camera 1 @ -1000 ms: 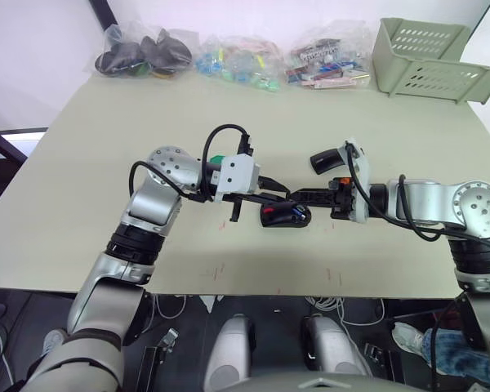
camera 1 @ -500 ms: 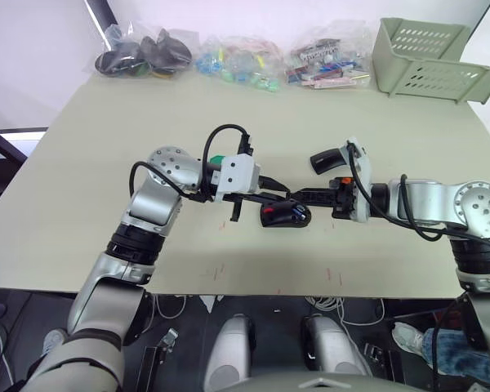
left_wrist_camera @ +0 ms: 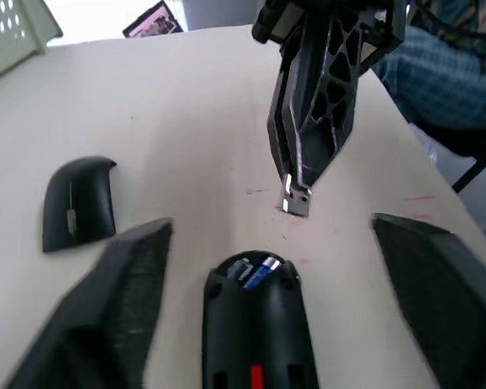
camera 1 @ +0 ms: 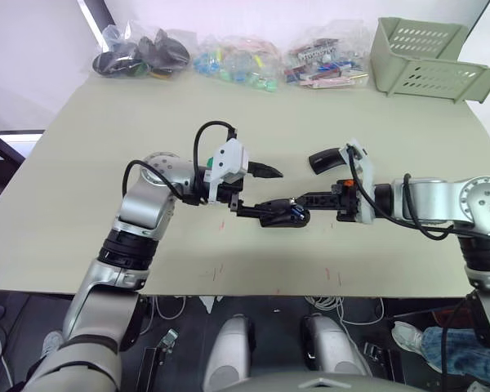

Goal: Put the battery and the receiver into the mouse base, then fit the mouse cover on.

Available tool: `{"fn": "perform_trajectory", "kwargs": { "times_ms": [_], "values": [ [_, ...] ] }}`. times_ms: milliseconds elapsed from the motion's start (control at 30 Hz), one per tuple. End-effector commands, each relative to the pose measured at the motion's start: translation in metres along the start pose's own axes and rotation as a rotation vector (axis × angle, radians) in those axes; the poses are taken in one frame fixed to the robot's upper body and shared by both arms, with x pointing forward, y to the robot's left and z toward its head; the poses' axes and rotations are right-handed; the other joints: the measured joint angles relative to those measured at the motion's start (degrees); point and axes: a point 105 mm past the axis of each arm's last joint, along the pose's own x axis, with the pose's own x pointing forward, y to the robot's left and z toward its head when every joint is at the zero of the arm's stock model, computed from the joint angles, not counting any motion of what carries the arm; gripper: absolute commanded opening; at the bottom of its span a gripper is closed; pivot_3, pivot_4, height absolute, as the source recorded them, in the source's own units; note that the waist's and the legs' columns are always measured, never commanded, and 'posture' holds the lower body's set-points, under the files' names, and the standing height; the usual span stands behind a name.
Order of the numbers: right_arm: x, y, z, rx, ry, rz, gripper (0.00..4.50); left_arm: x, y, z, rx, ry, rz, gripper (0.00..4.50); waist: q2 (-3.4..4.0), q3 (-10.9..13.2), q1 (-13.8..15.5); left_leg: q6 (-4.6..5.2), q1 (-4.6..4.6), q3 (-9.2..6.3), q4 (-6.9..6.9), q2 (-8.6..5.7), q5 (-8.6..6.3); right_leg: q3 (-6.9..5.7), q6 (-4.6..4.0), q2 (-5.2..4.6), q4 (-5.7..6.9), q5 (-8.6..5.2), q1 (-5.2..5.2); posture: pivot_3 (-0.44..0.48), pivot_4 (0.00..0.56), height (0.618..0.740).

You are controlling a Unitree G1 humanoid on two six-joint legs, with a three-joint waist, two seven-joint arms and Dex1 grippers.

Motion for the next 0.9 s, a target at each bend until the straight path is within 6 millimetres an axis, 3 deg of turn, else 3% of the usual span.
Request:
{"fn": "perform_trajectory", "kwargs": {
  "times_ms": [33,233,500,900],
  "values": [
    [-0.010,0.009,0.009,-0.120,0.028,-0.024,0.00,-0.005,-0.003,-0.003,-0.073,-0.019,0.031,4.39,0.00,0.0,-0.3,0.00,0.00,0.01,0.00,0.01,0.00,0.02,0.00,-0.01,0.00,0.00,0.00,0.000,0.150,0.740],
    [-0.021,-0.005,0.007,-0.345,0.195,-0.195,0.00,-0.001,-0.008,-0.026,-0.111,0.035,0.053,4.39,0.02,0.0,-0.4,0.00,0.01,0.02,-0.01,0.01,0.00,0.02,-0.01,0.01,0.02,0.00,-0.06,0.000,0.150,0.740],
    [-0.039,-0.017,0.006,-0.414,0.225,-0.253,0.00,0.016,-0.004,-0.061,-0.118,0.130,0.105,4.39,0.02,0.0,-0.1,0.00,-0.10,0.09,-0.01,-0.02,0.00,0.07,0.00,-0.04,0.00,0.00,-0.17,0.000,0.150,0.740],
    [-0.052,-0.025,-0.012,-0.393,0.220,-0.257,0.00,0.032,0.000,-0.068,-0.047,0.155,0.075,4.39,0.02,0.0,0.5,0.00,-0.08,0.11,0.05,-0.05,0.00,0.08,0.00,-0.04,0.06,0.01,-0.16,0.000,0.150,0.740]
  ]
}}
